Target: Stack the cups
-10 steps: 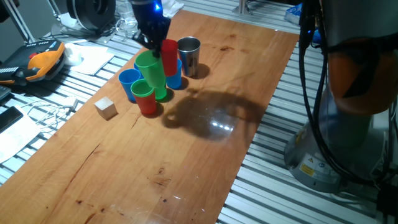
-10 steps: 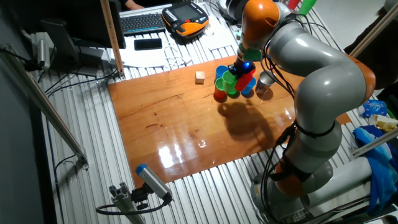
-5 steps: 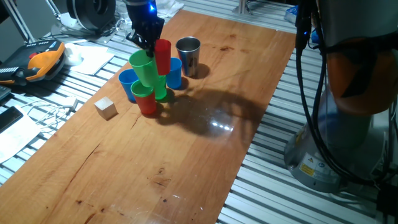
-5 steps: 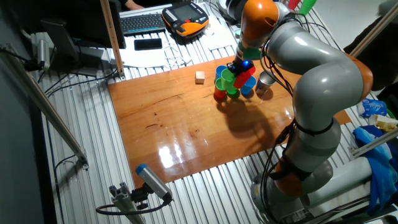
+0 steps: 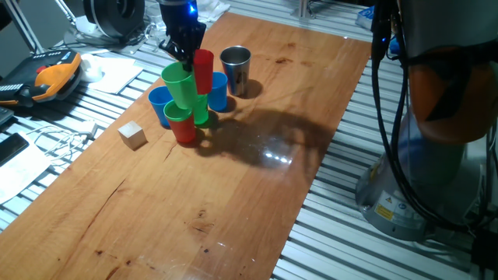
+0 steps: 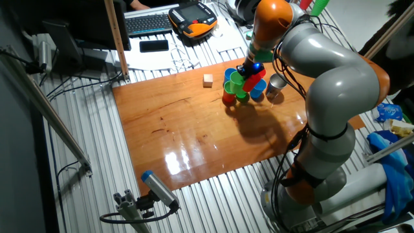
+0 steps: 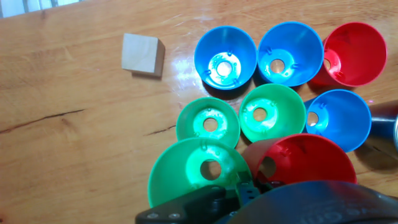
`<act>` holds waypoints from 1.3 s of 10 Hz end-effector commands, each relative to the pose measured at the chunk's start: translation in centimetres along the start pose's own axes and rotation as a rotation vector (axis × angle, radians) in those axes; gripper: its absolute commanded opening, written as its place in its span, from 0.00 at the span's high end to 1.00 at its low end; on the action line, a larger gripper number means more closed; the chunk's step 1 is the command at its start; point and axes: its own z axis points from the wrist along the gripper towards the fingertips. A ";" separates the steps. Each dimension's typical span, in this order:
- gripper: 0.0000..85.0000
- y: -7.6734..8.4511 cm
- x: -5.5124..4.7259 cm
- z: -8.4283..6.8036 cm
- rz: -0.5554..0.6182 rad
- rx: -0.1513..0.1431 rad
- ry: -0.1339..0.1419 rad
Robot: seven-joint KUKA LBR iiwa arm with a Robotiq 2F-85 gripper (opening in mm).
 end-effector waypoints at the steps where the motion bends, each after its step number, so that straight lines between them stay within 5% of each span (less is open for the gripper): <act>1: 1.00 0.0 0.0 0.0 0.001 0.000 0.000; 6: 1.00 0.0 0.0 0.0 0.037 -0.015 0.024; 7: 1.00 0.0 0.0 0.0 0.046 0.013 0.024; 11: 1.00 0.0 -0.1 0.0 0.041 0.033 0.022; 13: 1.00 -0.3 -1.9 0.2 0.012 0.036 0.025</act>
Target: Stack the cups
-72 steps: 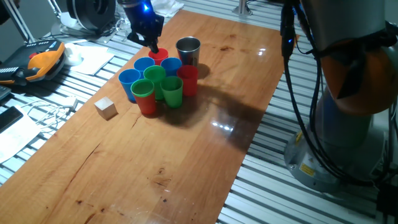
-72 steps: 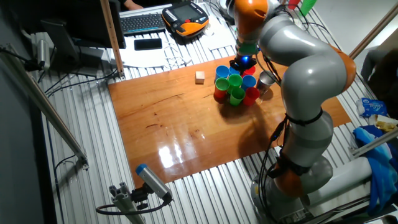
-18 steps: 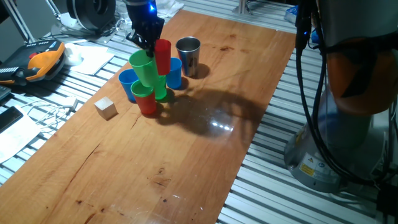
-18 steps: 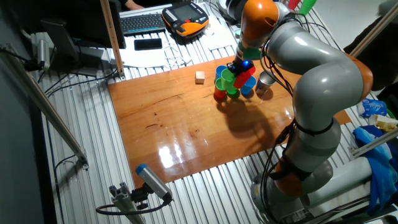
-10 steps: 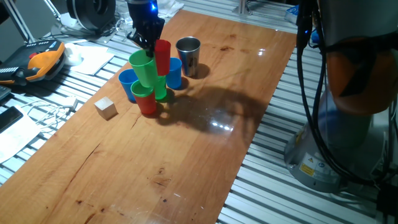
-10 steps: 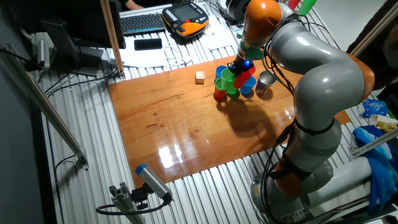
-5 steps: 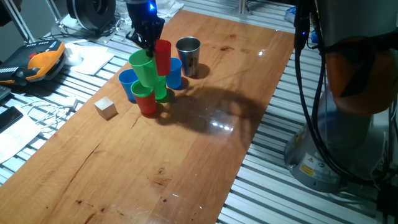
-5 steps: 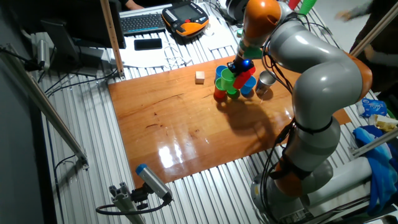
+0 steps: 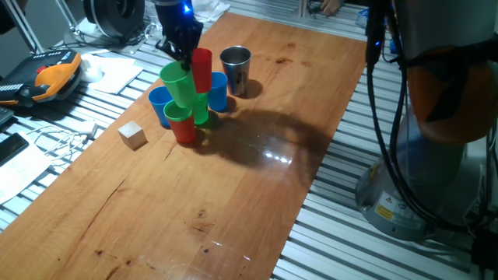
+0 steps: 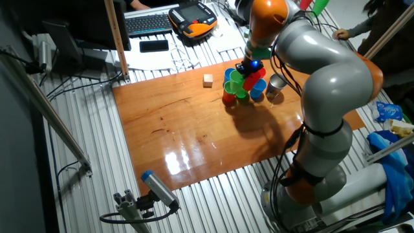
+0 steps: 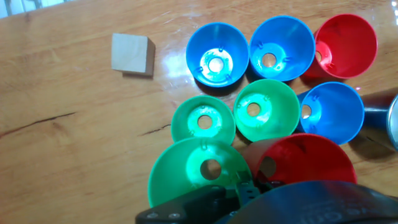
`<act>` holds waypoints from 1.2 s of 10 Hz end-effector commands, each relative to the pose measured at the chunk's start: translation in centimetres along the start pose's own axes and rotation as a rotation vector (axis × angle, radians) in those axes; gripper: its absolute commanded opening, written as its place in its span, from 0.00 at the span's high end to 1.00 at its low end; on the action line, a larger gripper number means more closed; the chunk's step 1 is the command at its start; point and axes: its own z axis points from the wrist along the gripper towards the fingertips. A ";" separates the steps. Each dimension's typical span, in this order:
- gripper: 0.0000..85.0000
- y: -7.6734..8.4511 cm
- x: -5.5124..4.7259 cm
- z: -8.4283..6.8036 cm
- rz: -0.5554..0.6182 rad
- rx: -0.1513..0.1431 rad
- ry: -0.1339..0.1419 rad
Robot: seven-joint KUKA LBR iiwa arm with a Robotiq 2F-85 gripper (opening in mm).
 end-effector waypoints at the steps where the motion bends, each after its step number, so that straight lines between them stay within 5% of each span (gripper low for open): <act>1: 1.00 0.0 -1.1 0.4 -0.008 -0.006 -0.001; 6: 1.00 -0.5 -3.0 2.4 -0.052 0.020 -0.017; 12: 1.00 0.4 -2.4 3.9 -0.037 0.023 -0.042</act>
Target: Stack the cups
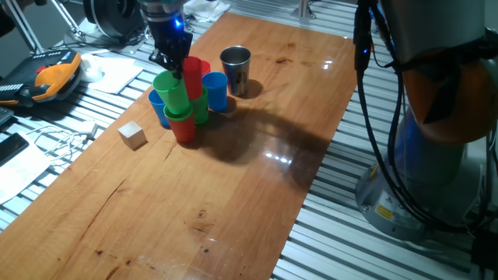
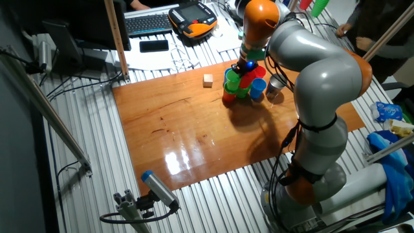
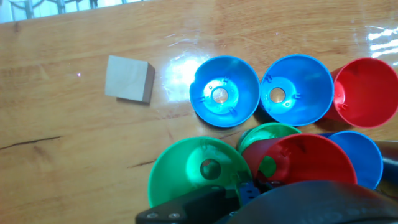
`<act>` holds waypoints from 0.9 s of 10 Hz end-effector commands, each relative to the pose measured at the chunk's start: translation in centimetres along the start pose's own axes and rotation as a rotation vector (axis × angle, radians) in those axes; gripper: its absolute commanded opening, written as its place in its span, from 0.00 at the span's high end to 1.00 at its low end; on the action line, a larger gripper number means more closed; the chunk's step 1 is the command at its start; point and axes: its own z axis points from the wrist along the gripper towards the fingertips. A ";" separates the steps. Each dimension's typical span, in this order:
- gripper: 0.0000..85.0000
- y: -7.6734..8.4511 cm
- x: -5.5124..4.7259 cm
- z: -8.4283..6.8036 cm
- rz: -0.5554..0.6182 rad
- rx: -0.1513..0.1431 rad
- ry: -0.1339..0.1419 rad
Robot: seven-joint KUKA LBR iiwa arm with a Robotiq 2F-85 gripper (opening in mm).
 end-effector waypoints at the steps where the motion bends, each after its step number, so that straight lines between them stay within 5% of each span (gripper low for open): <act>1: 1.00 0.0 0.0 0.1 0.000 0.000 -0.001; 4: 1.00 -0.1 0.0 0.2 0.005 0.001 -0.004; 6: 1.00 -0.3 -0.2 0.5 -0.010 0.039 -0.010; 9: 1.00 -0.8 -0.3 1.8 -0.013 0.028 -0.024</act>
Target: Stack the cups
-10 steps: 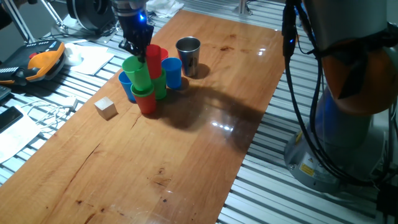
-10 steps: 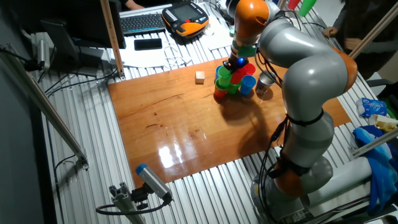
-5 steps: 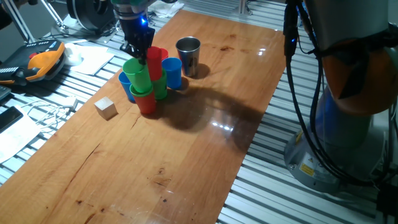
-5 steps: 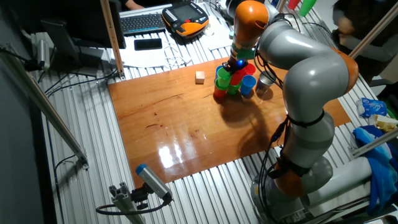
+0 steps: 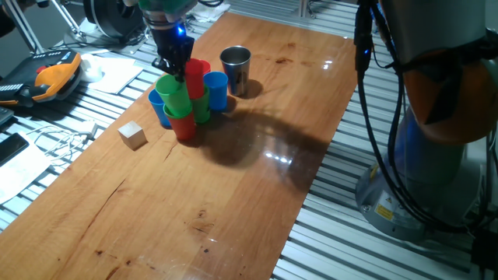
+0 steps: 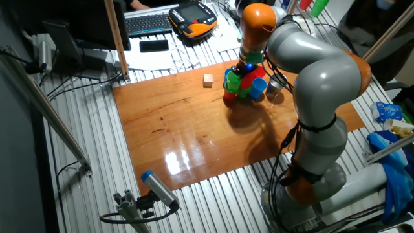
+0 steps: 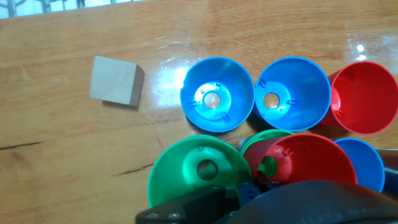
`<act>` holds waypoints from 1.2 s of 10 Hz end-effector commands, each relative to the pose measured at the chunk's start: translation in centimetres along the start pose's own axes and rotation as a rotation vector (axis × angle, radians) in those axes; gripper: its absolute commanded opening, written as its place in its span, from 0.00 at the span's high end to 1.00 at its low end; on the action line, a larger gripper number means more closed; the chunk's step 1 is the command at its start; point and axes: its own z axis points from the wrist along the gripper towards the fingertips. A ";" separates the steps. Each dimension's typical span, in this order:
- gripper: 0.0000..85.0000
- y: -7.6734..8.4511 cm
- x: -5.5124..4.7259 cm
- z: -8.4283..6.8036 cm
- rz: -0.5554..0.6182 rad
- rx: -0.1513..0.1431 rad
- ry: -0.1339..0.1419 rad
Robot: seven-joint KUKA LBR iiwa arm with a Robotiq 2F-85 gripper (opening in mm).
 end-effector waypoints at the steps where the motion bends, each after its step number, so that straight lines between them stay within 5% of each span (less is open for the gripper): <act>1: 1.00 0.0 0.0 0.2 0.001 -0.005 0.002; 4: 1.00 0.0 -0.1 0.2 0.012 0.002 0.009; 5: 0.80 0.1 -0.1 0.3 0.016 0.006 0.010; 11: 0.80 0.7 -0.6 0.1 0.053 0.001 0.007; 12: 0.60 0.9 -1.3 -0.7 0.072 0.004 0.005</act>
